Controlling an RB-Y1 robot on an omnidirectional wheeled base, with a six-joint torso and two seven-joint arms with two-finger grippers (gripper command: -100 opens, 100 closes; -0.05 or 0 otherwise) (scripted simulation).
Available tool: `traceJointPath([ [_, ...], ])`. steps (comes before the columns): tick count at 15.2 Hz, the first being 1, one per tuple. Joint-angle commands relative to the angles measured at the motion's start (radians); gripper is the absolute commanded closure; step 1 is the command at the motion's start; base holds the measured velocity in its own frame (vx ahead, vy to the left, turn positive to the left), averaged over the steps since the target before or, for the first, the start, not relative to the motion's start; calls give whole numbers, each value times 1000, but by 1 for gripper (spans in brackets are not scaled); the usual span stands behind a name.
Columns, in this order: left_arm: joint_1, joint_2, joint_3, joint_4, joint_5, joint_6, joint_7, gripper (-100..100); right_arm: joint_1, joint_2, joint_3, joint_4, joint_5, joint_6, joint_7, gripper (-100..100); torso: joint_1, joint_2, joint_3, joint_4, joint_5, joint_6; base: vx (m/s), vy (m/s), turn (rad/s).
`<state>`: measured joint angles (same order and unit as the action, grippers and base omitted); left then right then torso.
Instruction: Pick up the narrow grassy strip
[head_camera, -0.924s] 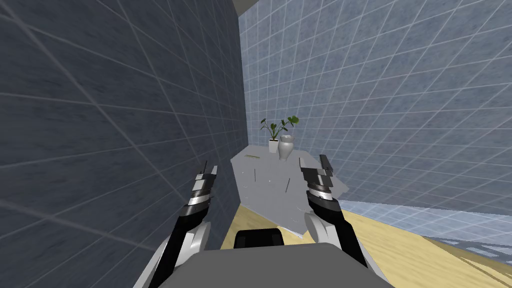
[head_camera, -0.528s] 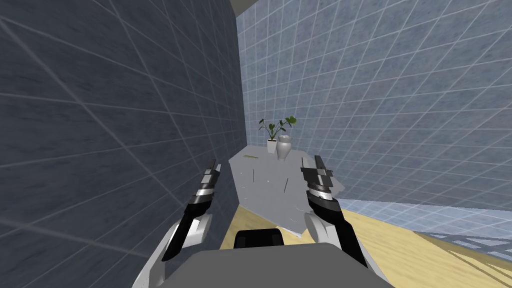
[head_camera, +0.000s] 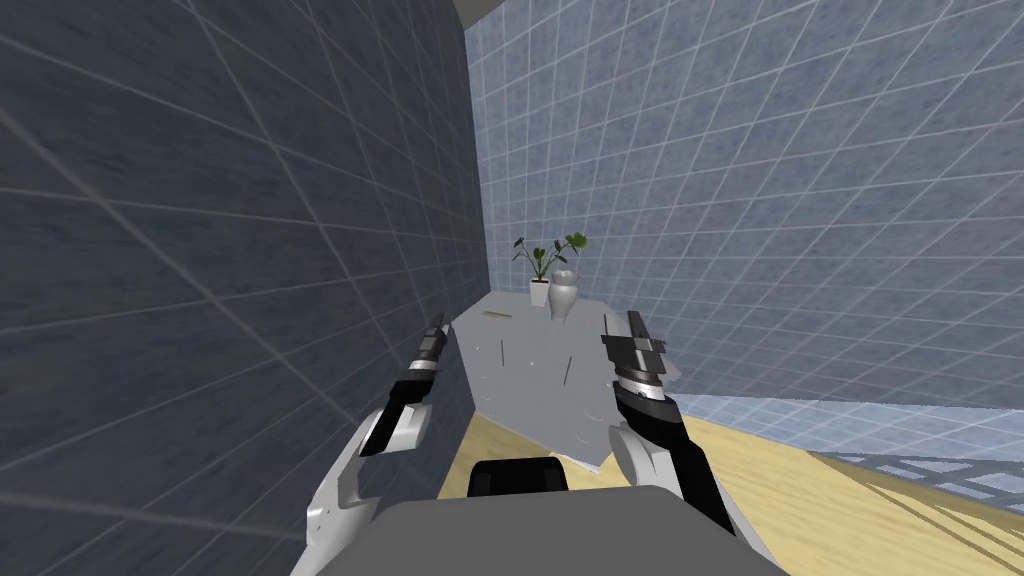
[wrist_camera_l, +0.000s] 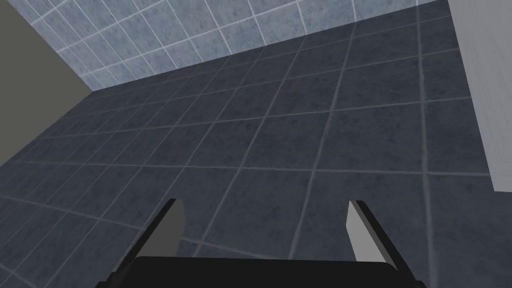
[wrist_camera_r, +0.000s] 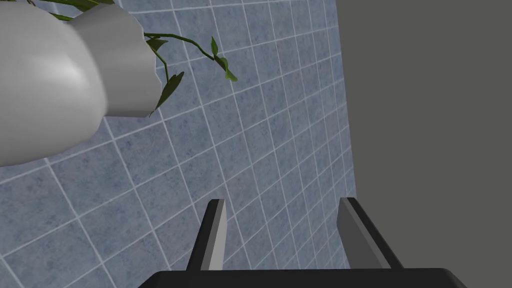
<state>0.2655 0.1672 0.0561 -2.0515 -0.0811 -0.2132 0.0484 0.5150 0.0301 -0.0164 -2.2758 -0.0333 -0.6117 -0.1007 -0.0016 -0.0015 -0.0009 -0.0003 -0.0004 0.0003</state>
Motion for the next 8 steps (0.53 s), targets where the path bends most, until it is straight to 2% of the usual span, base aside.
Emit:
traceJointPath([
  [1,-50,9,4,42,-1,34,-4,-100,0,0,0,0,0,0,0,0,0,0,0,0,0,0,11,-21,-47],
  [3,-96,22,9,84,-1,88,-9,-100,0,0,0,0,0,0,0,0,0,0,0,0,0,0,15,-24,-65],
  [4,-106,22,9,84,-1,88,-9,-100,0,0,0,0,0,0,0,0,0,0,0,0,0,0,12,-19,-25],
  [5,-136,33,14,119,-2,128,-14,-100,0,0,0,0,0,0,0,0,0,0,0,0,0,0,17,-28,-46],
  [7,-165,33,14,128,-2,145,-14,-100,0,0,0,0,0,0,0,0,0,0,0,0,0,0,13,-25,-35],
  [8,-198,44,19,166,-3,185,-19,-100,0,0,0,0,0,0,0,0,0,0,0,0,0,0,10,-22,-63],
])
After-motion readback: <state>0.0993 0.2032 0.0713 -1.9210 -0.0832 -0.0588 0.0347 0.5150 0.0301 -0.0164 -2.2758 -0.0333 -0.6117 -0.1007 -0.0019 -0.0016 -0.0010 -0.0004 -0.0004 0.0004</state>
